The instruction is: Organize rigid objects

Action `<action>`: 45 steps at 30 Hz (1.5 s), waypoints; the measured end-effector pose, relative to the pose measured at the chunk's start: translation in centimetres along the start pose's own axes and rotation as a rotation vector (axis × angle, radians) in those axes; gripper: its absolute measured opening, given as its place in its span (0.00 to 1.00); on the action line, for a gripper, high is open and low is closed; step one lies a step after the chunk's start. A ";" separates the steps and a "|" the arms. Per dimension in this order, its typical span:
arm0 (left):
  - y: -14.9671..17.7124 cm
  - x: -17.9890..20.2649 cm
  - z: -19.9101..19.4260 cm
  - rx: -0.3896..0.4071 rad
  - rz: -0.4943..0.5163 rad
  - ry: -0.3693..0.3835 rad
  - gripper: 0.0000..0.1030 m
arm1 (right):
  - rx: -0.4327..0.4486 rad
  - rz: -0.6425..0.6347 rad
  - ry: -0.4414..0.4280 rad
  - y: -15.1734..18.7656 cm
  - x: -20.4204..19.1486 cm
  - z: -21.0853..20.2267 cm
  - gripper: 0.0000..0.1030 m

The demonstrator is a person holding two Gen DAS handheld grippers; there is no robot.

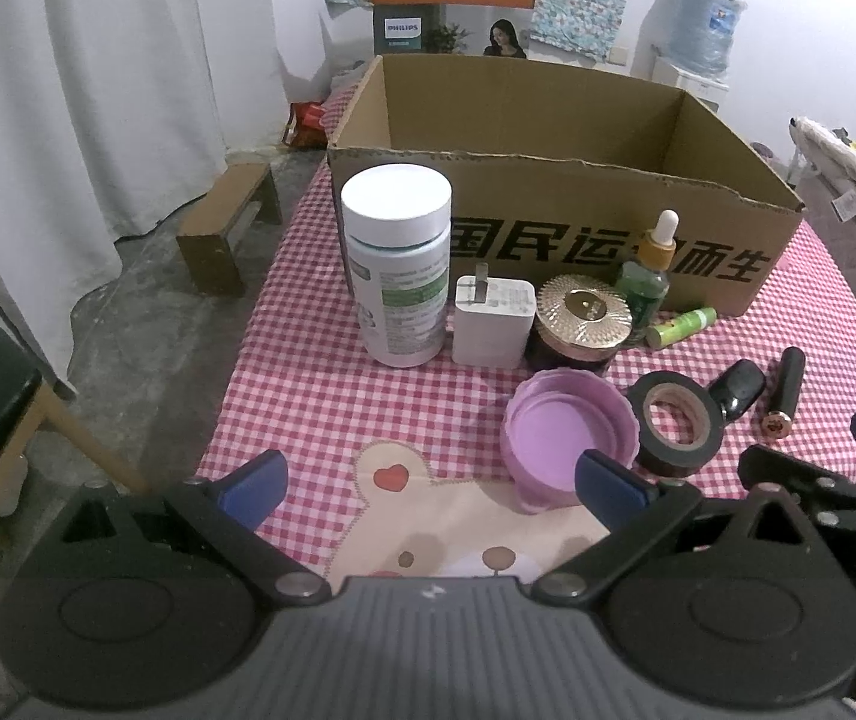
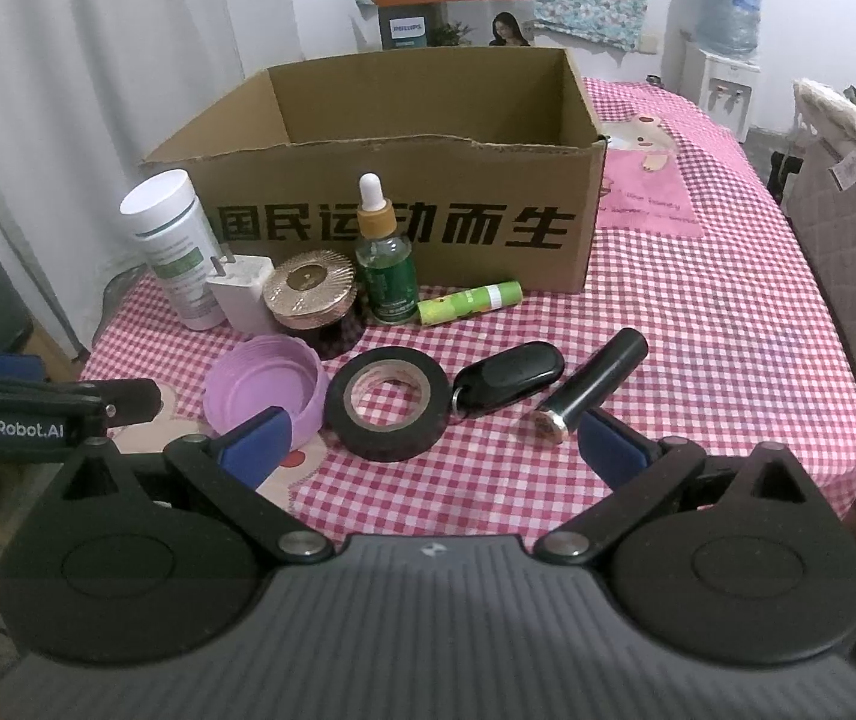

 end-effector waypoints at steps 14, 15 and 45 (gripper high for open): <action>-0.1 -0.2 -0.1 0.004 0.000 -0.005 0.99 | -0.001 -0.004 -0.002 -0.2 -0.2 0.0 0.99; -0.1 -0.3 -0.1 0.003 -0.001 -0.005 0.99 | -0.001 -0.005 -0.002 -0.2 -0.2 0.0 0.99; -0.9 2.1 0.8 0.006 0.087 0.169 0.99 | 0.031 0.094 0.007 -0.3 3.2 0.1 0.99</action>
Point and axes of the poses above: each gripper's, at about its wrist camera, not at the fingertips, and z roughly the way its jaws point, x to its right, y to its underside, the point moved 1 cm from there along z, roughly the way its jaws point, and after that the axes turned 13 degrees about -z, right-handed, at the moved point
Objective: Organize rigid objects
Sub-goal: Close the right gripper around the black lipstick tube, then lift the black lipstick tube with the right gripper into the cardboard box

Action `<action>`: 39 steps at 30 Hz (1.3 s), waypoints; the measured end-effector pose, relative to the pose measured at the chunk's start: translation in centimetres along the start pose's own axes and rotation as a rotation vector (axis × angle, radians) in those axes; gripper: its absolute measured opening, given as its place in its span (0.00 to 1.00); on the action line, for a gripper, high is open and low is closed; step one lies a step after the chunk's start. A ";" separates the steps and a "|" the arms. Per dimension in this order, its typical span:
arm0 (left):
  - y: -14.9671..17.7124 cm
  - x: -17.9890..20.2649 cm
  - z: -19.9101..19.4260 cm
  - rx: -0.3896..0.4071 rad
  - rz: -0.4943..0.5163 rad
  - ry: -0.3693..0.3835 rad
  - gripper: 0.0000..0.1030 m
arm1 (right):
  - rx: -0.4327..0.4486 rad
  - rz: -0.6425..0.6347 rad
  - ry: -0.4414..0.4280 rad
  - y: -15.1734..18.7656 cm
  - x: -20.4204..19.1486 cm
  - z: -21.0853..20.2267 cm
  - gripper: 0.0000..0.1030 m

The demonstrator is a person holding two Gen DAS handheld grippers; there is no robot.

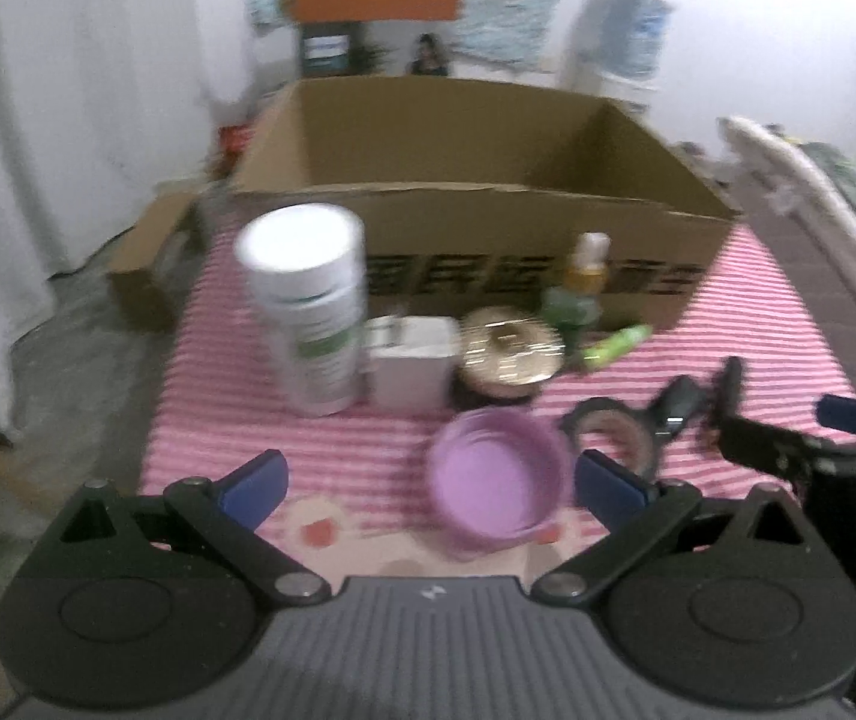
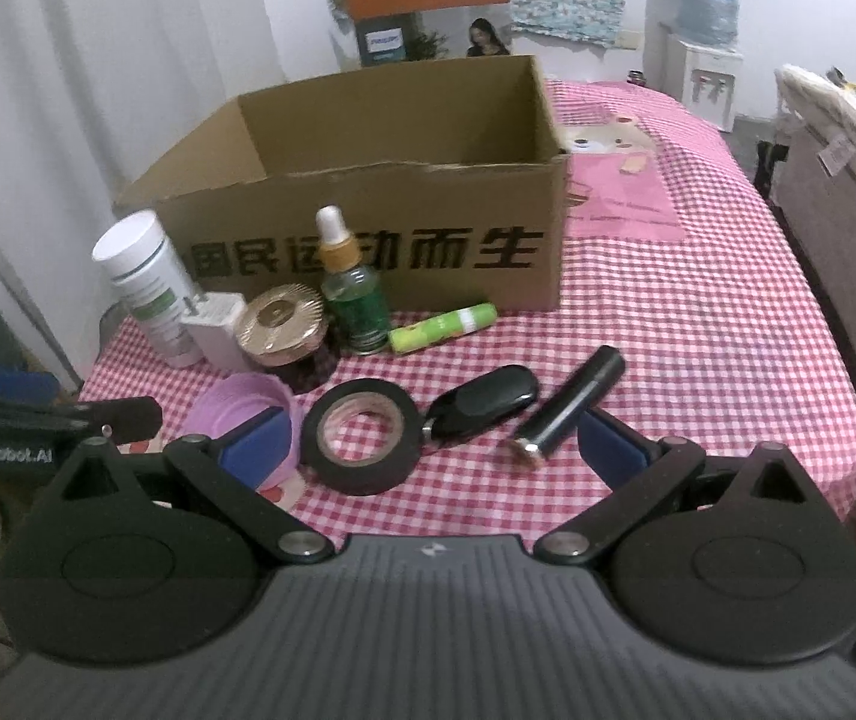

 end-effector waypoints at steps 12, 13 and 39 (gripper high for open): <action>0.2 8.1 1.2 0.022 0.304 0.300 0.94 | 0.030 0.285 -0.048 0.8 8.9 0.6 0.96; 0.2 8.8 1.6 0.013 0.324 0.315 0.92 | 0.024 0.297 -0.053 0.8 9.3 1.0 0.93; 1.8 18.8 11.0 -0.199 0.574 0.269 0.30 | -0.121 0.375 -0.225 1.1 13.3 8.1 0.27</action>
Point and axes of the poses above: each gripper's, at about its wrist camera, not at the fingertips, and z roughly the way its jaws point, x to its right, y to its underside, the point moved 1 cm from there along z, roughly the way its jaws point, and after that the axes turned 13 degrees about -z, right-handed, at the moved point
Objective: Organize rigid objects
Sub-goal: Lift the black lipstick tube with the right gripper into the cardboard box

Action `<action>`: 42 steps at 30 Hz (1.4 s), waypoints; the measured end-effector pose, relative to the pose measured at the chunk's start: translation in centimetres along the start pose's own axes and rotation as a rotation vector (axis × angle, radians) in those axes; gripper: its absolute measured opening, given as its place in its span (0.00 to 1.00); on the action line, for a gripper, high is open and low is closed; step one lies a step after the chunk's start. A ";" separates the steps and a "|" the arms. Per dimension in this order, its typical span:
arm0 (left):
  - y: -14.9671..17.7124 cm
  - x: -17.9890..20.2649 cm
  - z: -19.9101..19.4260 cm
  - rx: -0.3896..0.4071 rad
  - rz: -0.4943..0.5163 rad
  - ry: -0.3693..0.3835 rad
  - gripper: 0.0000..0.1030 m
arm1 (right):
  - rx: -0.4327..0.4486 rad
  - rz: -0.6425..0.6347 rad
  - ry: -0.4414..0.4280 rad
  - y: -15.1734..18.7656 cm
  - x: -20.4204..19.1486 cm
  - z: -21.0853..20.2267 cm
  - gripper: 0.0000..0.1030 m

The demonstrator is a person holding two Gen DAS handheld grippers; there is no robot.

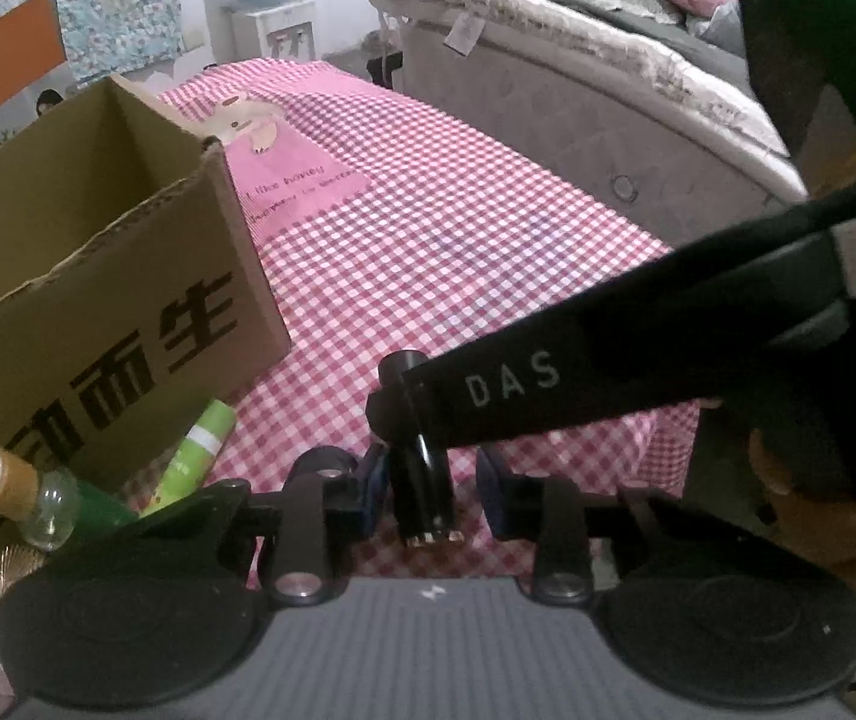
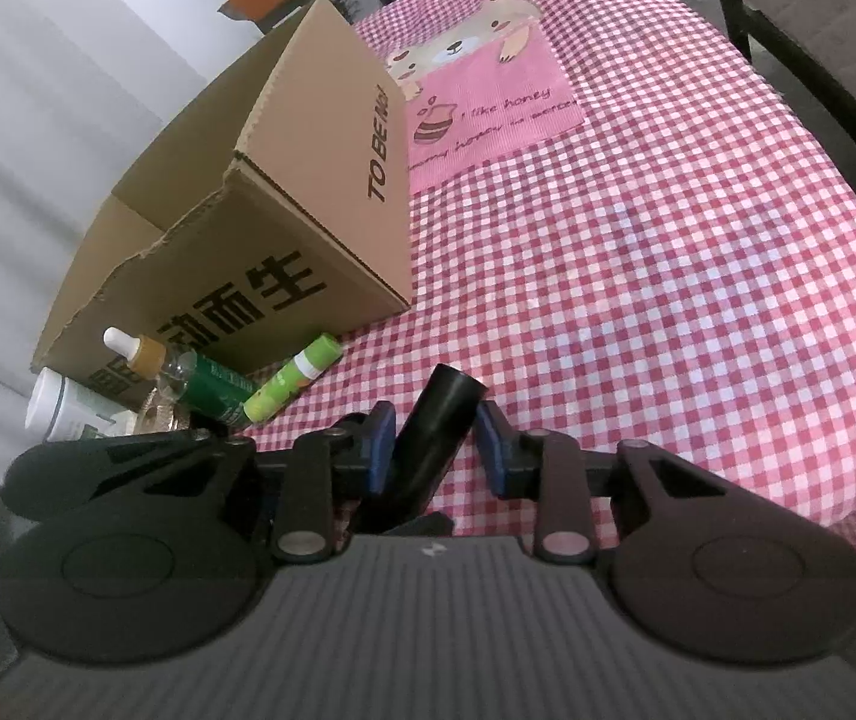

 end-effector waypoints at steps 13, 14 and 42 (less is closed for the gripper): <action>-0.4 -0.2 0.3 0.033 -0.019 -0.020 0.23 | 0.021 0.042 -0.031 0.1 0.4 -0.2 0.25; -0.4 -0.2 0.0 0.043 -0.020 -0.021 0.23 | 0.027 0.040 -0.031 0.2 0.2 -0.5 0.25; -9.5 -15.6 -13.5 0.209 -0.297 -0.196 0.22 | 0.109 -0.313 -0.289 -17.9 -17.9 -0.5 0.24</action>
Point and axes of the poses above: each gripper's, at about its wrist camera, not at the fingertips, and z roughly the way its jaws point, x to its right, y to its underside, the point moved 1 cm from there along z, roughly the way its jaws point, and after that the axes turned 13 degrees about -z, right-handed, at the moved point
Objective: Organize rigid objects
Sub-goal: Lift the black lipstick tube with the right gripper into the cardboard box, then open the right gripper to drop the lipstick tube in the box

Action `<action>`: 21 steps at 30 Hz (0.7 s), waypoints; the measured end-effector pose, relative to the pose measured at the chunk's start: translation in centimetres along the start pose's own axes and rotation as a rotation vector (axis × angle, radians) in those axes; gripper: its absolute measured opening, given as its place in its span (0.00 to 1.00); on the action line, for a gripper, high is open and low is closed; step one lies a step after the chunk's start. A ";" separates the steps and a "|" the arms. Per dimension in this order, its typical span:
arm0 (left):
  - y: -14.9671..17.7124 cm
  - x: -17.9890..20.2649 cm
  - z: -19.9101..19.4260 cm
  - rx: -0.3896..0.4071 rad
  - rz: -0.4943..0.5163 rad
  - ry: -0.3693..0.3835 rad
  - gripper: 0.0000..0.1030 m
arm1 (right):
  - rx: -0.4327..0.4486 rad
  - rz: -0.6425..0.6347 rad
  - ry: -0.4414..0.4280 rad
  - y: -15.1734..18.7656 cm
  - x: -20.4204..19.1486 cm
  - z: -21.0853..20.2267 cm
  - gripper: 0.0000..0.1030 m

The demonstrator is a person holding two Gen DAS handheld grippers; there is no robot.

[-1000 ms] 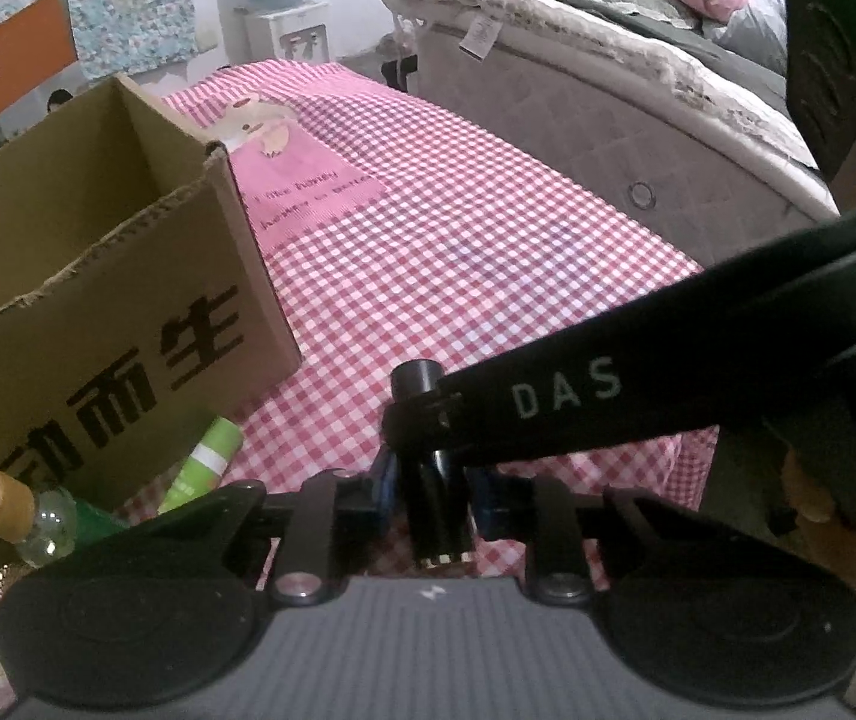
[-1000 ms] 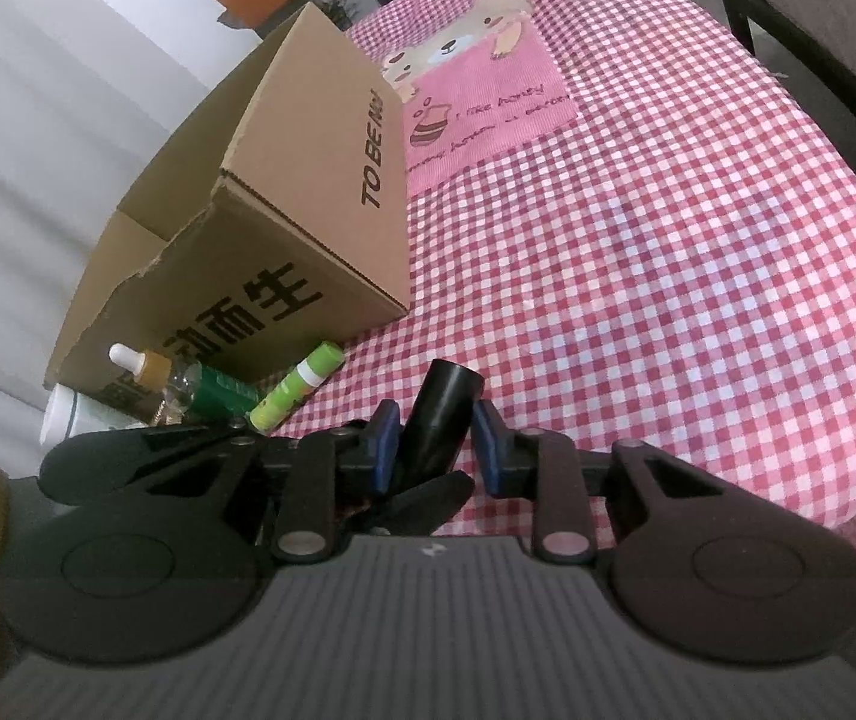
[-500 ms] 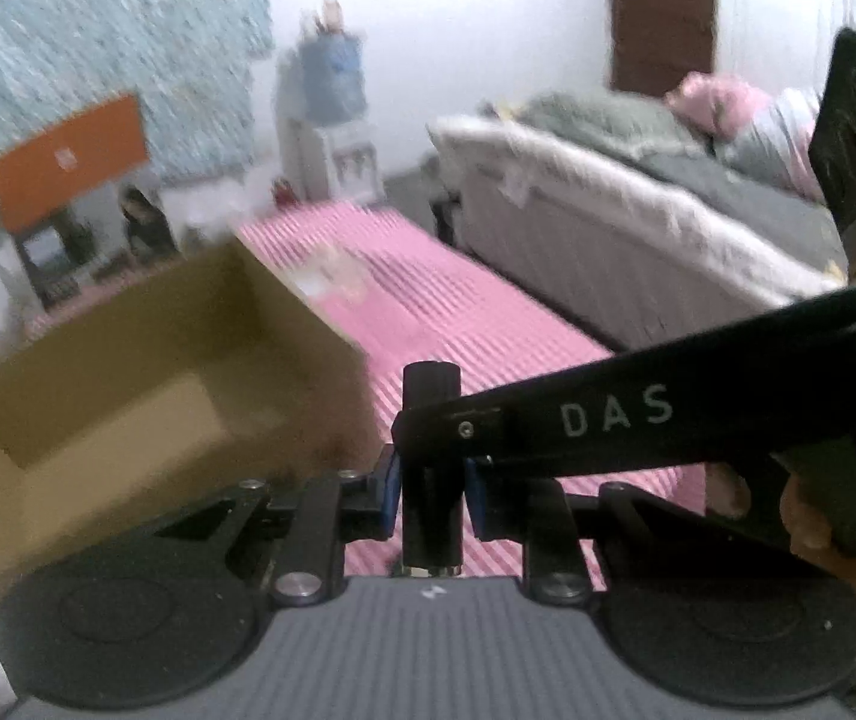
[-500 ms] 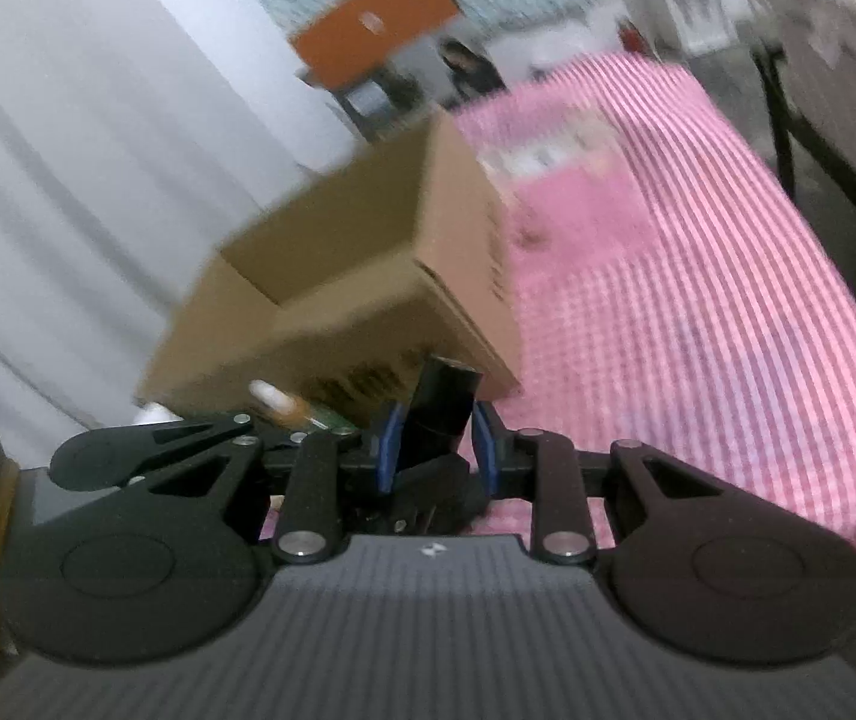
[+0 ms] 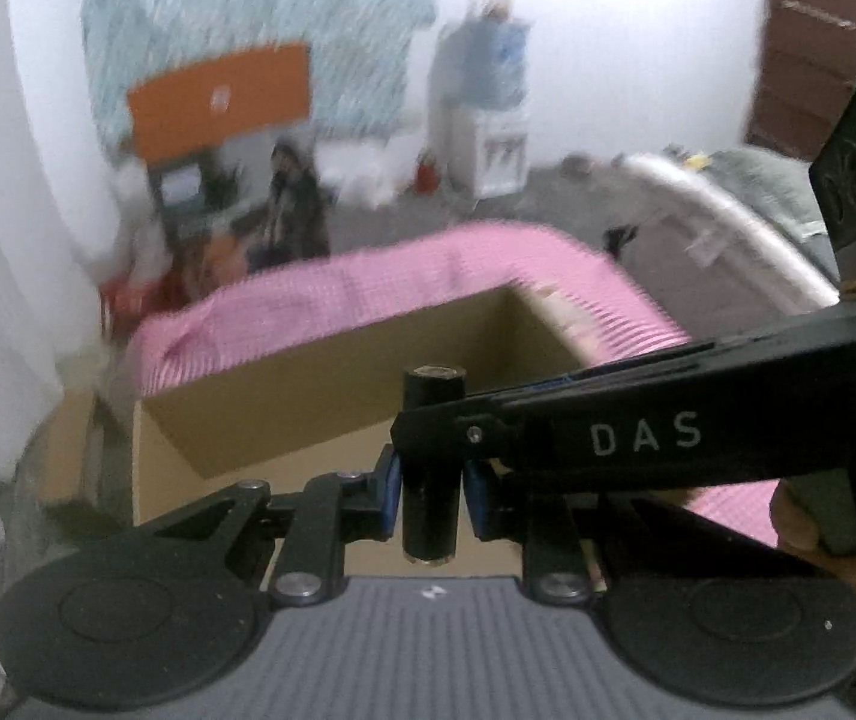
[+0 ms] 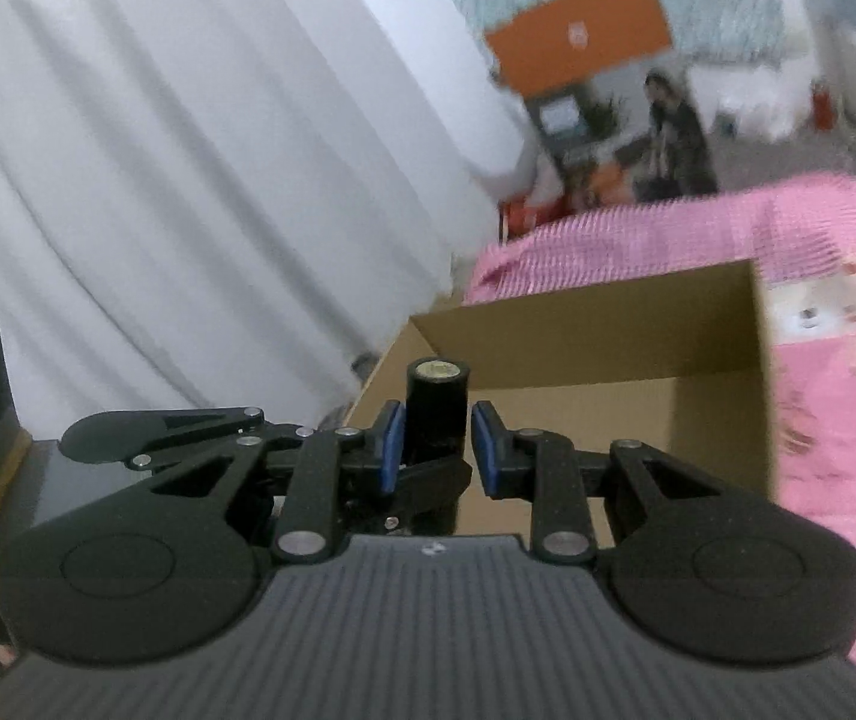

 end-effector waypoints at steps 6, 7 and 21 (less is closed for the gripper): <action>-2.0 -4.3 7.4 -0.179 -0.077 -0.068 0.22 | -0.225 0.152 -0.066 -2.7 3.7 9.7 0.24; -2.0 -4.9 8.3 -0.202 -0.089 -0.077 0.22 | -0.255 0.177 -0.075 -2.8 4.4 11.0 0.24; -2.2 -8.4 13.8 -0.327 -0.121 -0.190 0.40 | -0.441 0.334 -0.143 -1.4 7.7 20.7 0.30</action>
Point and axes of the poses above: each gripper's, at about its wrist camera, not at the fingertips, and z roughly the way its jaws point, x to its right, y to its underside, the point moved 1 cm from there along z, roughly the way its jaws point, and after that the axes turned 13 degrees about -z, right-handed, at the moved point
